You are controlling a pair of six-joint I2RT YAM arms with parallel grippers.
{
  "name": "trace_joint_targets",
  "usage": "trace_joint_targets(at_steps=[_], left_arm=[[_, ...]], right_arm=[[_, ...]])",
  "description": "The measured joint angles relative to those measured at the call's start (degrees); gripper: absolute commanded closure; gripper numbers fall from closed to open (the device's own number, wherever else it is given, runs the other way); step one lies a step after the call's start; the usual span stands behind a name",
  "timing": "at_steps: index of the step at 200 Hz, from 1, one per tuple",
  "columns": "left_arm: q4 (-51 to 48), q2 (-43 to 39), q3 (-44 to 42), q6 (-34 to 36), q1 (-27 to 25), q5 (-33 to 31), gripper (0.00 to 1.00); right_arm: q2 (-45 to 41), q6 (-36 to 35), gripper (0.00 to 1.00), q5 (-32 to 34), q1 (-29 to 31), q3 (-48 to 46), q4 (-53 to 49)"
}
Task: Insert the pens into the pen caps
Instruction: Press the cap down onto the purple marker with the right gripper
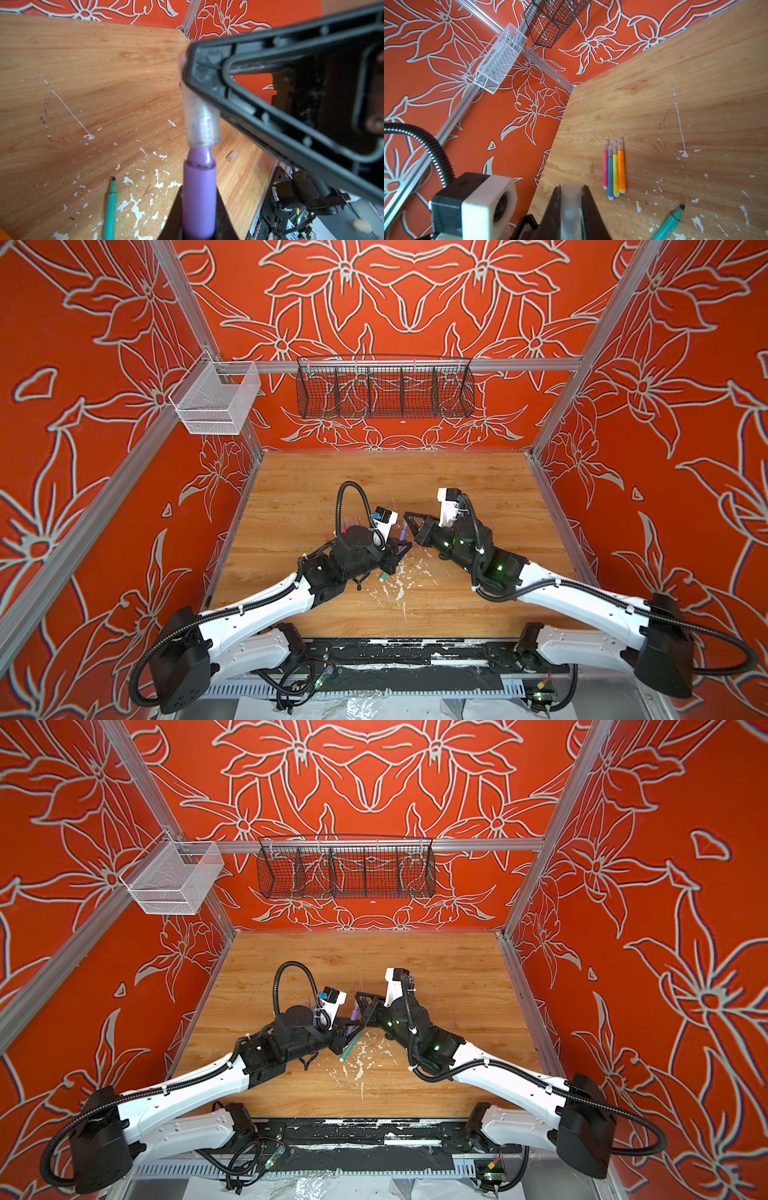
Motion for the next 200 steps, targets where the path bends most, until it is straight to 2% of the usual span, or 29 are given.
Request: trace_joint_targets(at_steps=[60, 108, 148, 173, 200], left_arm=[[-0.13, -3.91, -4.85, -1.92, 0.0, 1.07, 1.0], [-1.64, -6.36, -5.86, -2.47, -0.02, 0.59, 1.0], [-1.73, -6.38, -5.9, -2.54, 0.04, 0.87, 1.0], [-1.64, -6.38, -5.9, -2.51, 0.04, 1.38, 1.0], [-1.2, -6.43, -5.9, -2.32, 0.07, 1.92, 1.0]], right_arm=[[2.4, 0.04, 1.0, 4.0, 4.07, -2.16, 2.67], [2.89, 0.52, 0.98, 4.5, 5.86, -6.91, 12.9], [3.04, 0.66, 0.88, 5.99, 6.75, -7.39, 14.32], [2.56, 0.52, 0.86, 6.75, 7.13, -7.37, 13.55], [1.99, -0.13, 0.75, 7.17, 7.41, -6.88, 12.28]])
